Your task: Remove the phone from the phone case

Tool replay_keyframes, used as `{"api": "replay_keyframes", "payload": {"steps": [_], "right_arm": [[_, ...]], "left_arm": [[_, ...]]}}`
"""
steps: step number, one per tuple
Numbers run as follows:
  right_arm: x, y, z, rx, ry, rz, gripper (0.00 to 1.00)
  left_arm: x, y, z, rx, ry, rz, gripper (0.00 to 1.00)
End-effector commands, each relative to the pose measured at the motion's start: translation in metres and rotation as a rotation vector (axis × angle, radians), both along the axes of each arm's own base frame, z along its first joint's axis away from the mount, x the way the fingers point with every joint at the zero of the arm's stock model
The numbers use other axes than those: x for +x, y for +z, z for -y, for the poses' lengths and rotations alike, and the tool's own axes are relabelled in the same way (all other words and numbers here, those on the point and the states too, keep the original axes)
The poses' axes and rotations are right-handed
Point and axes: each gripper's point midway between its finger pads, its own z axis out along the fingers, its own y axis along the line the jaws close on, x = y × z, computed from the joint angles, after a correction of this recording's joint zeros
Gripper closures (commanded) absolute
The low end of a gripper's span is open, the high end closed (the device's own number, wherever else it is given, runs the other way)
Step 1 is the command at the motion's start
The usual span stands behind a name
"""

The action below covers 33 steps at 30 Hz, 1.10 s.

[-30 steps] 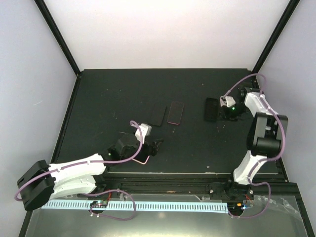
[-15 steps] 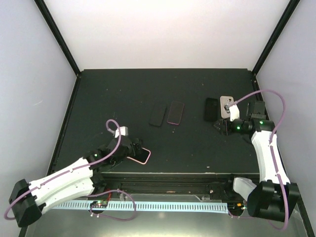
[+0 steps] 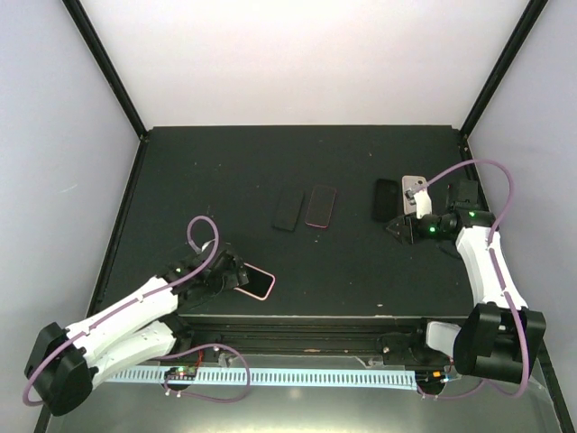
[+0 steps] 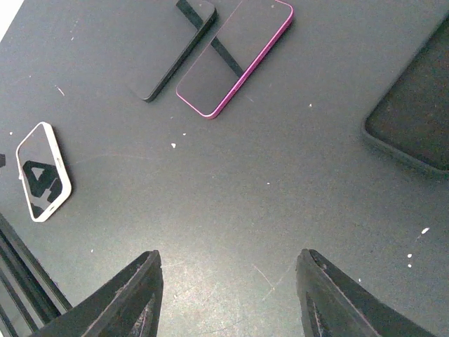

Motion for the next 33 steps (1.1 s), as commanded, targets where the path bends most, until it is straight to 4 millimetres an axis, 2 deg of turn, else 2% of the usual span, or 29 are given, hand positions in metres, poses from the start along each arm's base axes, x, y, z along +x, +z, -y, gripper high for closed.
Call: {"api": "replay_keyframes", "payload": {"steps": [1, 6, 16, 22, 26, 29, 33], "right_arm": [[0.006, 0.014, 0.000, -0.005, 0.009, 0.050, 0.48], [0.006, 0.015, 0.003, -0.022, -0.010, 0.065, 0.48], [0.009, 0.010, 0.007, -0.039, -0.025, 0.050, 0.48], [0.010, 0.010, 0.008, -0.048, -0.030, 0.054, 0.48], [0.010, 0.010, 0.010, -0.053, -0.035, 0.052, 0.48], [0.010, 0.009, 0.010, -0.054, -0.037, 0.051, 0.48], [0.011, 0.008, 0.009, -0.051, -0.034, 0.043, 0.48]], "left_arm": [[-0.005, -0.001, 0.007, -0.033, -0.004, -0.063, 0.01], [0.000, -0.006, 0.031, -0.116, -0.061, -0.073, 0.01], [0.031, -0.014, 0.067, -0.065, -0.166, -0.124, 0.01], [0.066, -0.020, 0.087, 0.030, -0.276, -0.086, 0.01], [0.082, -0.011, 0.096, 0.089, -0.333, -0.047, 0.01], [0.083, 0.004, 0.095, 0.072, -0.330, 0.020, 0.01], [0.082, 0.004, 0.071, 0.140, -0.203, -0.002, 0.01]]}}
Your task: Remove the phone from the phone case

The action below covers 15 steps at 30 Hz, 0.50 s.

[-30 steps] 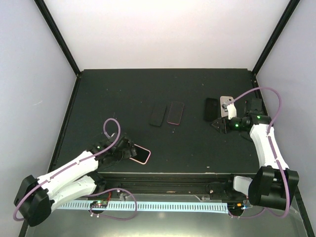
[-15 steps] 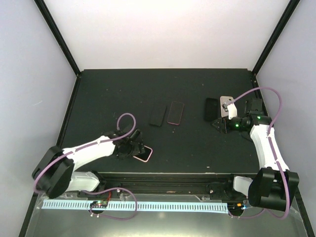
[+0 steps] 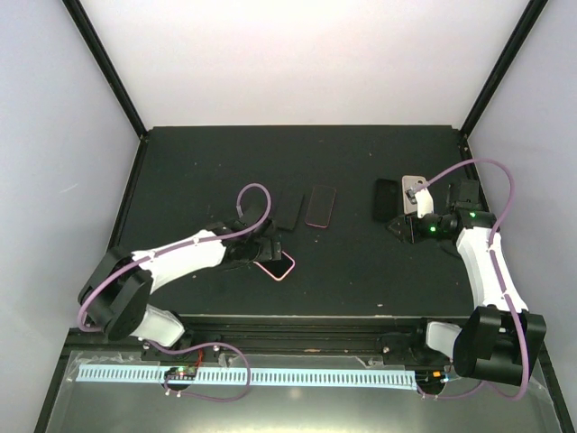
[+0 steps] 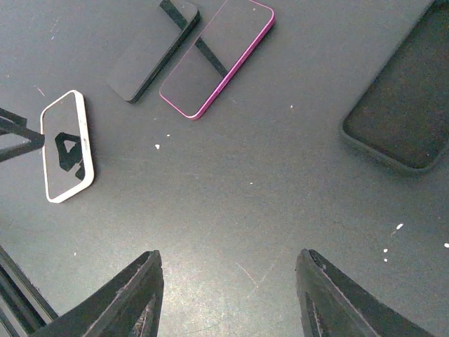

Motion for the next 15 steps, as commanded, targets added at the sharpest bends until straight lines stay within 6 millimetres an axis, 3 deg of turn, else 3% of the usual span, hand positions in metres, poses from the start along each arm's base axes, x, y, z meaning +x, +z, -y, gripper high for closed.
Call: {"api": "replay_keyframes", "payload": {"steps": [1, 7, 11, 15], "right_arm": [[0.008, 0.007, 0.003, -0.007, -0.009, 0.024, 0.48], [0.008, 0.007, 0.003, -0.012, -0.008, 0.025, 0.48], [0.007, 0.008, 0.003, -0.015, -0.008, 0.033, 0.48], [0.007, 0.009, 0.003, -0.015, -0.007, 0.034, 0.48]], "left_arm": [[0.009, 0.012, -0.017, 0.070, 0.099, 0.041, 0.01], [0.007, 0.000, -0.027, 0.217, 0.276, -0.145, 0.01], [0.010, -0.014, 0.001, 0.148, 0.263, -0.248, 0.01], [0.007, -0.025, 0.010, 0.107, 0.338, -0.314, 0.01]]}}
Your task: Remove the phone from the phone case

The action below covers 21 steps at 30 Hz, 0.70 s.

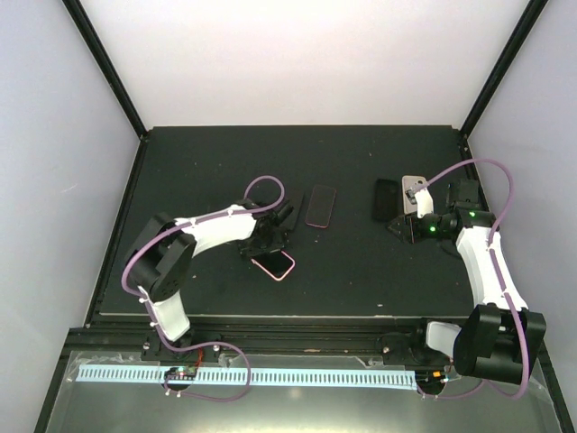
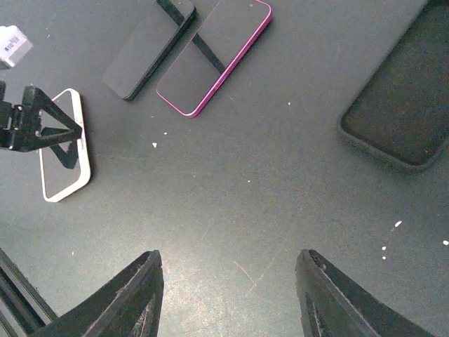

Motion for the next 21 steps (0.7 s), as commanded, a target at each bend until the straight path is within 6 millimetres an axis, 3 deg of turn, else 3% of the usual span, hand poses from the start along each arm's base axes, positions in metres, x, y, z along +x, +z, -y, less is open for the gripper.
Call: {"api": "replay_keyframes", "payload": {"steps": [1, 12, 21], "right_arm": [[0.006, 0.012, 0.002, -0.010, -0.003, 0.043, 0.48], [0.003, 0.013, 0.000, -0.003, 0.010, 0.045, 0.48], [0.002, 0.015, -0.002, 0.002, 0.018, 0.050, 0.48]], "left_arm": [[-0.015, -0.007, 0.007, -0.033, 0.127, -0.118, 0.01], [-0.012, -0.008, 0.009, -0.101, 0.274, -0.136, 0.01], [-0.014, 0.016, 0.005, -0.148, 0.321, -0.122, 0.01]]}}
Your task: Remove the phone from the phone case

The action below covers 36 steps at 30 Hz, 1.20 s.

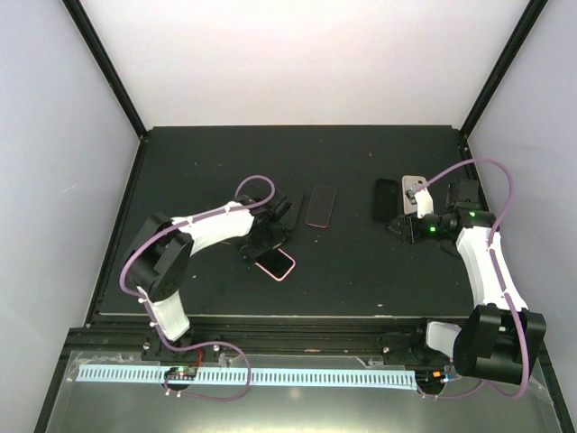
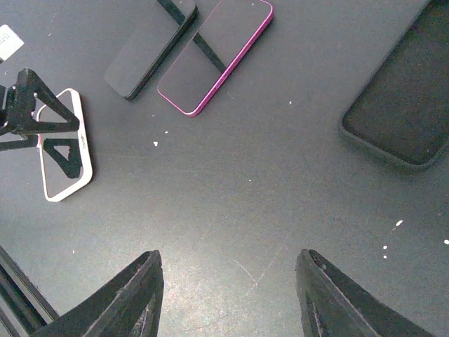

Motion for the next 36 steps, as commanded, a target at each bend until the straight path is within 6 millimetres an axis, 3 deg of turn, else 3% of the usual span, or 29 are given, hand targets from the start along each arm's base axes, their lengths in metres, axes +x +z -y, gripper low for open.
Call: {"api": "replay_keyframes", "payload": {"steps": [1, 10, 25, 29, 36], "right_arm": [[0.003, 0.015, -0.001, 0.003, 0.016, 0.048, 0.48], [0.002, 0.015, -0.002, 0.006, 0.022, 0.049, 0.48], [0.001, 0.015, -0.002, 0.006, 0.020, 0.050, 0.48], [0.002, 0.015, -0.002, 0.008, 0.023, 0.046, 0.48], [0.002, 0.014, -0.002, 0.008, 0.024, 0.043, 0.48]], "left_arm": [[-0.005, 0.019, -0.004, -0.043, 0.078, -0.009, 0.01], [-0.011, 0.018, -0.011, -0.058, 0.117, 0.003, 0.01], [0.002, -0.018, -0.002, -0.040, 0.117, -0.098, 0.02], [0.001, -0.025, -0.002, -0.028, 0.110, -0.122, 0.10], [0.007, -0.027, 0.009, -0.082, 0.060, -0.132, 0.32]]}}
